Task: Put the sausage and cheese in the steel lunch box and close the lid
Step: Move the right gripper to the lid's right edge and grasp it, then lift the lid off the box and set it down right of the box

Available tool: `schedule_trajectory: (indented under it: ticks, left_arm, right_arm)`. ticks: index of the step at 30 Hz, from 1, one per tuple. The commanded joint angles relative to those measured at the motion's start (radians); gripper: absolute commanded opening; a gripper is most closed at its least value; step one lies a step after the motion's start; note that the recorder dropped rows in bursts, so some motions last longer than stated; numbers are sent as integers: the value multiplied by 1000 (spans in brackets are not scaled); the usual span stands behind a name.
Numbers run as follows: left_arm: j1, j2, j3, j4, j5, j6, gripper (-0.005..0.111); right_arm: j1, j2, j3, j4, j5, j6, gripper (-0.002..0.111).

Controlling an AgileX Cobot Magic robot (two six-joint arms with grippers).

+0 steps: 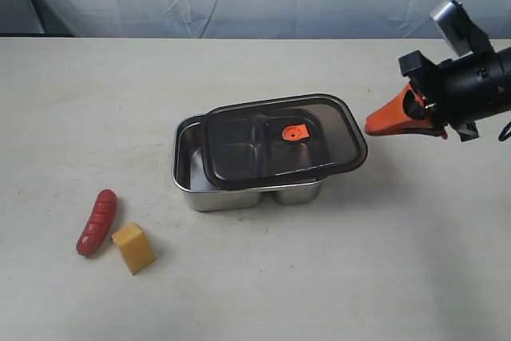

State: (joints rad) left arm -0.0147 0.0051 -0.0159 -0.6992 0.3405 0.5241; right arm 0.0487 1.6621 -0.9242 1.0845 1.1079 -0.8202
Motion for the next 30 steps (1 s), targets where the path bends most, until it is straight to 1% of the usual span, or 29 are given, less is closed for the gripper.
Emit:
schedule_trajectory:
  ticks: [1, 4, 6, 8, 10, 12, 14, 15, 18, 19, 20, 22, 27, 29, 30]
  left_arm:
    - [-8, -5, 1, 6, -1, 3, 0]
    - [-8, -5, 1, 6, -3, 3, 0]
    - [-8, -5, 1, 6, -3, 3, 0]
    - [-8, -5, 1, 6, -3, 3, 0]
    - [-8, -5, 1, 6, -3, 3, 0]
    - [-8, -5, 1, 6, -3, 3, 0]
    - [-8, -5, 1, 6, -3, 3, 0]
    - [-8, -5, 1, 6, -3, 3, 0]
    - [-8, -5, 1, 6, -1, 3, 0]
    - [-8, -5, 1, 6, -1, 3, 0]
    - [-8, -5, 1, 6, -1, 3, 0]
    - [-8, -5, 1, 6, -1, 3, 0]
    - [-8, -5, 1, 6, -3, 3, 0]
    - [-8, -5, 1, 6, -3, 3, 0]
    - [-8, -5, 1, 6, -3, 3, 0]
  right_arm:
    - [-84, 32, -29, -52, -20, -22, -1]
    - [-78, 51, -19, -162, -134, 16, -1]
    - [-68, 74, -10, -164, -178, 57, -1]
    - [-58, 103, -11, -160, -174, 77, -1]
    - [-47, 129, -11, -136, -163, 77, 3]
    - [-43, 149, -11, -118, -163, 77, 15]
    - [-38, 157, -11, -114, -183, 77, 31]
    - [-37, 162, -11, -111, -192, 77, 44]
    - [-35, 168, -11, -82, -217, 77, 71]
    - [-35, 170, -11, -59, -216, 77, 75]
    - [-33, 176, -11, -3, -218, 77, 77]
    - [-22, 183, -11, 20, -234, 72, 75]
    - [46, 224, -11, 51, -298, 69, 72]
    - [70, 246, -11, 108, -305, 44, 72]
    - [82, 260, -11, 189, -307, -1, 72]
